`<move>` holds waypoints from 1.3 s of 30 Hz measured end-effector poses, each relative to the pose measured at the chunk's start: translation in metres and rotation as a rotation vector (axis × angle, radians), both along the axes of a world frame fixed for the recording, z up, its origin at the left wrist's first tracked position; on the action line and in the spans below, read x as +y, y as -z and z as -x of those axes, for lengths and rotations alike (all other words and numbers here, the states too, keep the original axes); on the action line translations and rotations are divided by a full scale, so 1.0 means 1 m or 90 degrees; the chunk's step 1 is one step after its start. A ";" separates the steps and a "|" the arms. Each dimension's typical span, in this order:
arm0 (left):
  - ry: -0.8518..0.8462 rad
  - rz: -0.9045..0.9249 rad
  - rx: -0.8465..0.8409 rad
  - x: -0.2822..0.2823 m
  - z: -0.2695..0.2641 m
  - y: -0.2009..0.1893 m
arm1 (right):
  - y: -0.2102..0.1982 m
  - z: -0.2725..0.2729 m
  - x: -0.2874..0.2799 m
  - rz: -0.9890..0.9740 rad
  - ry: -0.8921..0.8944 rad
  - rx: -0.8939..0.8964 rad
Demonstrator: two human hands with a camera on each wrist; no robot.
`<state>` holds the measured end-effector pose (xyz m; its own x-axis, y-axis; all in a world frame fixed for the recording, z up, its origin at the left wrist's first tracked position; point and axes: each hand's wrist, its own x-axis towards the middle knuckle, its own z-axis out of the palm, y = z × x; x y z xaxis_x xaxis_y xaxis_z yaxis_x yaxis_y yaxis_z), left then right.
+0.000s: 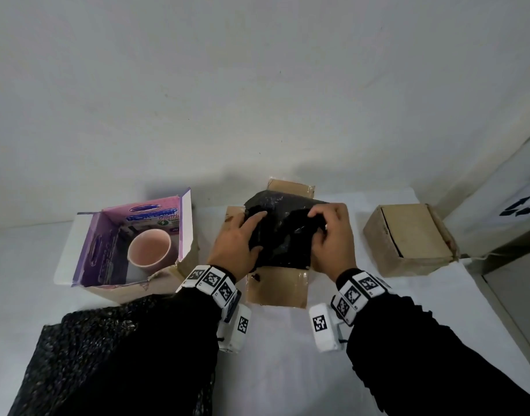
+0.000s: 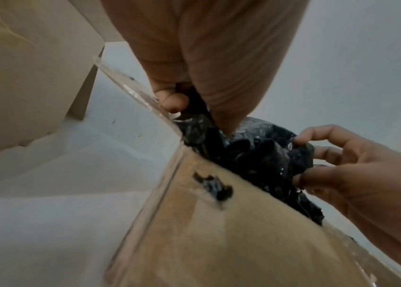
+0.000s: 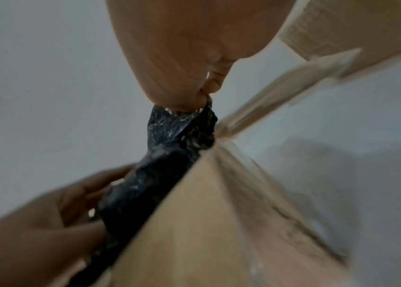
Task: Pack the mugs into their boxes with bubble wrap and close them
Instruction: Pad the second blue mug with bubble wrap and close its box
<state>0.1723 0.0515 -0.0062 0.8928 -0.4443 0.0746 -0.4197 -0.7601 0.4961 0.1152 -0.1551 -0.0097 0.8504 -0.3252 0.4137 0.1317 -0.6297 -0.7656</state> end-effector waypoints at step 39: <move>0.207 -0.474 -0.143 -0.031 -0.020 -0.017 | -0.002 -0.033 0.021 0.636 -0.165 0.418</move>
<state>0.1923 0.0208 0.0108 0.7113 -0.6797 -0.1790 -0.7026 -0.6804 -0.2083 0.1480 -0.1344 -0.0079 0.9839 0.0997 -0.1485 0.1112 -0.9913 0.0711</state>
